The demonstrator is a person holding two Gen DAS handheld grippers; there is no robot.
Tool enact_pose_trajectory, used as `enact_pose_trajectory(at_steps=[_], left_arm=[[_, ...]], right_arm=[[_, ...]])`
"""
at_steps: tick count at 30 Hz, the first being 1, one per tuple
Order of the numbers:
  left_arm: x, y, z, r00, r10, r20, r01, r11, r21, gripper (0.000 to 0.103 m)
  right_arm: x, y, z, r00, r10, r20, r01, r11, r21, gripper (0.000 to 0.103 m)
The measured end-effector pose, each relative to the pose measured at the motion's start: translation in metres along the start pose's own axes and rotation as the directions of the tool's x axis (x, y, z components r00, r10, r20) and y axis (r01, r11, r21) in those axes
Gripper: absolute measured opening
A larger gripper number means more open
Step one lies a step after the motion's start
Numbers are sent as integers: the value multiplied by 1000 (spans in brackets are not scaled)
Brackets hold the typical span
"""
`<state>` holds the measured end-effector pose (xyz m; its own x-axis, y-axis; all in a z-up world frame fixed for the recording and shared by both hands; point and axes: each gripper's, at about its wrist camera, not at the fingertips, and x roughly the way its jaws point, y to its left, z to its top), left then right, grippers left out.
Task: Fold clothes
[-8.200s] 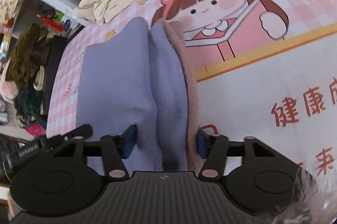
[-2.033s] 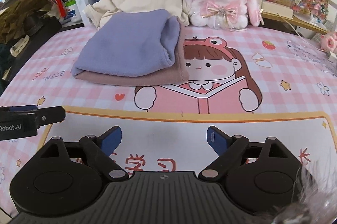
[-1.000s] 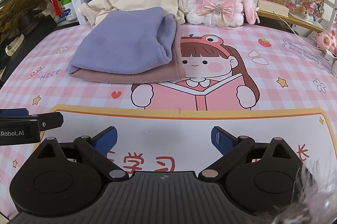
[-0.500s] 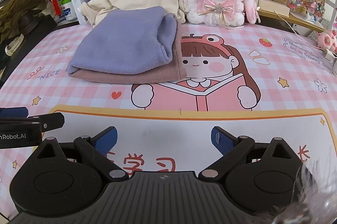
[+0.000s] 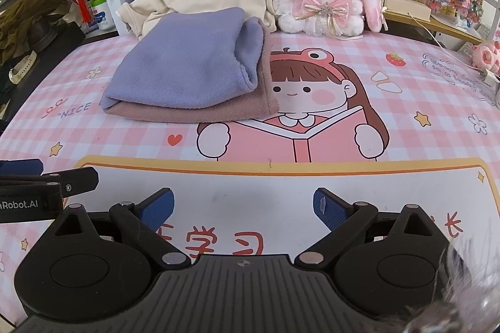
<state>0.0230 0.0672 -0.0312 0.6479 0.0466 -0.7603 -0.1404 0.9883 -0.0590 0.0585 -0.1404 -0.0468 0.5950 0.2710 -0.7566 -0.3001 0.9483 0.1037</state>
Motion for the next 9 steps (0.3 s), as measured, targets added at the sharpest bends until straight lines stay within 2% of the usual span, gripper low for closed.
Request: enact_pose_trajectory(at_steps=[9], left_arm=[[2,3,-2,999,-48,-11,48,999,-16,98]], right_arm=[[2,0,-2,1000,7,-10,-7,1000,7,97]])
